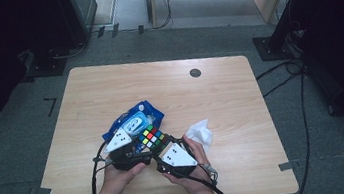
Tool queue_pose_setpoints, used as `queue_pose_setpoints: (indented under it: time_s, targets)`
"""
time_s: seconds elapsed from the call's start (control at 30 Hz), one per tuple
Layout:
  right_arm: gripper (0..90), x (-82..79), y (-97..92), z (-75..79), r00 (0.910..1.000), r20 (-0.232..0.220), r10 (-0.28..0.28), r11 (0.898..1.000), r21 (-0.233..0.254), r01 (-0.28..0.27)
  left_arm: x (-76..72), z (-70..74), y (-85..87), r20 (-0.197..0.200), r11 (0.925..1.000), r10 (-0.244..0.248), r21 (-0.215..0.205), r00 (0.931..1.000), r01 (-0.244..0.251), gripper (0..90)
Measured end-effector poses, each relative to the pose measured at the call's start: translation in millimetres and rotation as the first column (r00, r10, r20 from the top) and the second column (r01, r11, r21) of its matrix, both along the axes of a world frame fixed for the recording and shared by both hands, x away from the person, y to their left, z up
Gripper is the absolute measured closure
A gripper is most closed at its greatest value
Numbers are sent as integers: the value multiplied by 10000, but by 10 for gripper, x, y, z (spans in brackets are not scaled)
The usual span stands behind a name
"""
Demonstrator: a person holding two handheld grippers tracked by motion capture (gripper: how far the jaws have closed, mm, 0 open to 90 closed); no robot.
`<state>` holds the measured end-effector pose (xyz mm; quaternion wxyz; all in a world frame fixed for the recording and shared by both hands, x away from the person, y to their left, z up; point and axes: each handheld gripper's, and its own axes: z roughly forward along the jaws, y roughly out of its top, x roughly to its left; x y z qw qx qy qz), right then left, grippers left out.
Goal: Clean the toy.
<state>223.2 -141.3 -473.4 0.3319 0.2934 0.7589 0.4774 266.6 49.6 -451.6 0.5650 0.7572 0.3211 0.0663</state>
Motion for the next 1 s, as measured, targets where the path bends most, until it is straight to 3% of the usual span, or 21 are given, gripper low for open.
queue_pose_setpoints:
  time_s: [0.13,0.27,0.37,0.43,0.53,0.67,0.83,0.9,1.0]
  targets:
    - [340,11,-17,13,9997,-43,230,9980,593,-227,17,23,41,-100,9996,-39,-270,9999,36,339]
    - [339,24,-28,14,9991,70,426,9967,695,-430,37,26,73,-140,9990,106,-440,9998,-112,339]
    - [327,52,-57,-4,9973,-505,533,9941,967,-483,57,29,110,-182,9981,217,-581,9996,-228,339]
    - [327,67,-80,-26,9965,-583,591,9935,1012,-530,72,36,138,-241,9971,267,-712,9994,-284,339]
    - [398,68,-100,-55,9996,-256,104,9972,742,-85,82,39,165,-270,9969,242,-737,9993,-261,339]
    - [530,85,-160,-30,9994,-352,-37,9947,1025,73,82,33,156,-280,9971,92,-751,9996,-113,338]
    - [735,91,-259,9,9958,-856,-326,9855,1631,463,78,25,139,-341,9966,-180,-809,9993,152,338]
    - [745,98,-298,19,9942,-988,-431,9809,1848,609,72,18,131,-243,9972,-244,-711,9994,226,338]
    - [708,121,-373,40,9910,-1214,-563,9646,2495,854,64,21,134,-71,9976,121,-687,9999,-126,338]
